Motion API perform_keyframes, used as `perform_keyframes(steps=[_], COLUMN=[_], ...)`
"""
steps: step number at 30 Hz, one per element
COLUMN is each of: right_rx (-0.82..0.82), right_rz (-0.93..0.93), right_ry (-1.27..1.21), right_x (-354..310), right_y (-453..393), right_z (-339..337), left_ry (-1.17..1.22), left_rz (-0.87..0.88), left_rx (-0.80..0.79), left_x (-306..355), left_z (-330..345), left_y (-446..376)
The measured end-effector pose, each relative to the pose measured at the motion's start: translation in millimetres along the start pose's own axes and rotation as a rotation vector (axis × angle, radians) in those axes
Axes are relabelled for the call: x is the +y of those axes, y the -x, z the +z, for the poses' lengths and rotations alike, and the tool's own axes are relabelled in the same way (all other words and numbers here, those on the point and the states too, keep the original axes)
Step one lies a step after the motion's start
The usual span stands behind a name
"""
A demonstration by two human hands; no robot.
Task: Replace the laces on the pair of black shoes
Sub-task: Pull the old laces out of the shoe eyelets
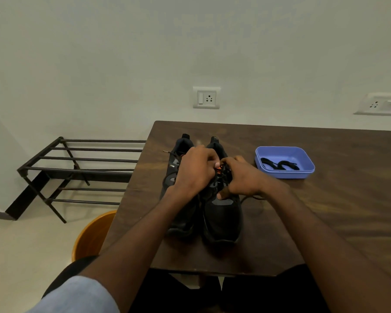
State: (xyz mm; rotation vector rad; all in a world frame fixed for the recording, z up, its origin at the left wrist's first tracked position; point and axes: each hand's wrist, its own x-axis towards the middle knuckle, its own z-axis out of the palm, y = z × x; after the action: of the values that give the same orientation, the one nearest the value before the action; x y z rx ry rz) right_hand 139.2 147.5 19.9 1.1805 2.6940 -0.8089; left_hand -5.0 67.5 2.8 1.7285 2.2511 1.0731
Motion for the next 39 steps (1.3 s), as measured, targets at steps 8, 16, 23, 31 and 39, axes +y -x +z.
perform_keyframes(steps=[8, 16, 23, 31, 39], right_rx=[-0.013, 0.000, 0.012, 0.014, 0.045], right_rz=[0.005, 0.012, 0.026, 0.046, 0.045], right_ry=[0.037, 0.029, 0.060, 0.120, 0.114], right_x=[-4.1, -3.1, 6.5, -6.1, -4.3], right_y=[-0.8, 0.4, -1.0, -7.7, -3.3], right_z=[0.0, 1.0, 5.2, 10.0, 11.5], left_ry=[0.033, -0.058, 0.015, -0.116, -0.143], left_rz=[-0.034, -0.019, -0.028, 0.035, 0.075], left_rx=[-0.060, 0.095, 0.013, -0.080, 0.001], left_x=[-0.8, -4.6, -0.9, -4.5, -10.6], left_z=[-2.6, 3.5, 6.5, -4.3, 10.6], left_y=[1.1, -2.4, 0.5, 0.2, -1.4])
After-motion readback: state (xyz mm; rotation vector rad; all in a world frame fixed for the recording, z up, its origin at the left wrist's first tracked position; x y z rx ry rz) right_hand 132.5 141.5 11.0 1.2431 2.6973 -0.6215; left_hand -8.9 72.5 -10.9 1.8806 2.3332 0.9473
